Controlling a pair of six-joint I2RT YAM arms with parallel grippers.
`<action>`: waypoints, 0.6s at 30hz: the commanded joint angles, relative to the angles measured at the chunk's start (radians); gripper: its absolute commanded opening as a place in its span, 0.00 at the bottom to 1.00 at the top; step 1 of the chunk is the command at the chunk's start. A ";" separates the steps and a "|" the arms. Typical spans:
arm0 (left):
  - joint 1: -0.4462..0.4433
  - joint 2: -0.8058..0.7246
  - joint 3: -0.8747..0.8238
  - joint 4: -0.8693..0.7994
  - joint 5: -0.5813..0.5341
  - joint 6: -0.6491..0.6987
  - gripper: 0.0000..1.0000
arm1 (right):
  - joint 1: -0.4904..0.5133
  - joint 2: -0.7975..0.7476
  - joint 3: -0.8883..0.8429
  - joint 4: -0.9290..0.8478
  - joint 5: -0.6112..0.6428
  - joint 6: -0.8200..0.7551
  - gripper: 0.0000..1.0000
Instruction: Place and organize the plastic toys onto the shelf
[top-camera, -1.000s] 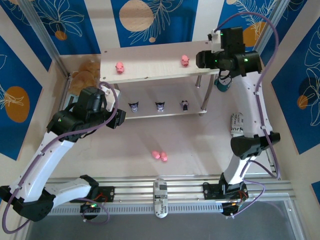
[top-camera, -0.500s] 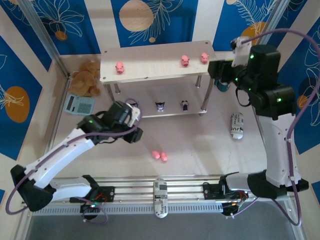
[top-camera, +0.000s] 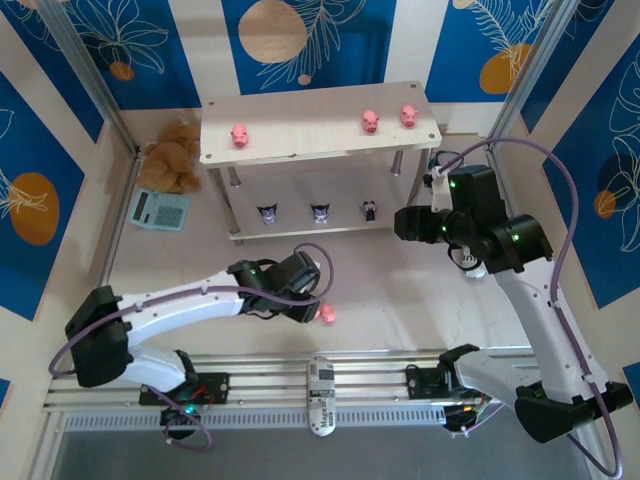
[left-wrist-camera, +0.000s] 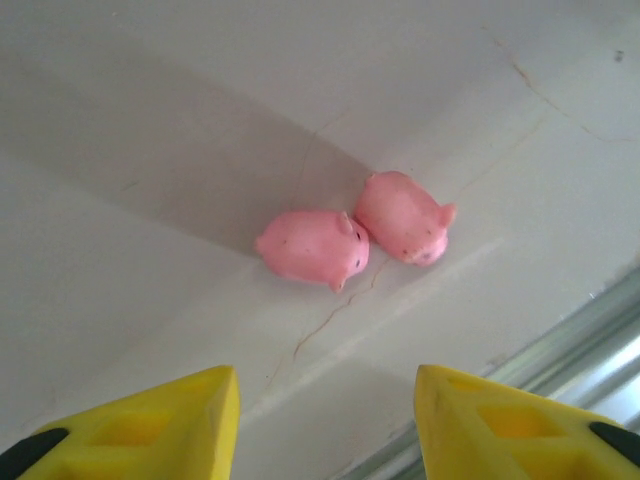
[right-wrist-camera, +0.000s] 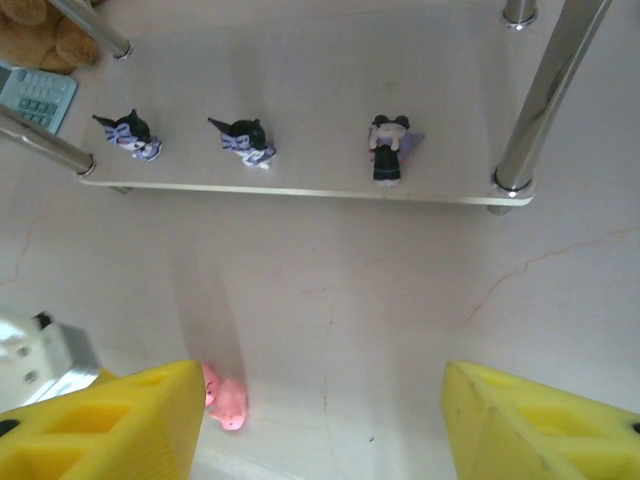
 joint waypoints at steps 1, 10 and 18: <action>-0.005 0.041 -0.029 0.080 -0.037 -0.104 0.50 | 0.008 -0.034 -0.021 0.011 -0.041 0.021 0.65; -0.006 0.174 -0.016 0.102 -0.006 -0.197 0.40 | 0.003 -0.059 -0.059 0.056 -0.068 -0.013 0.65; -0.004 0.271 0.022 0.102 0.044 -0.183 0.34 | -0.043 -0.086 -0.115 0.101 -0.114 -0.026 0.65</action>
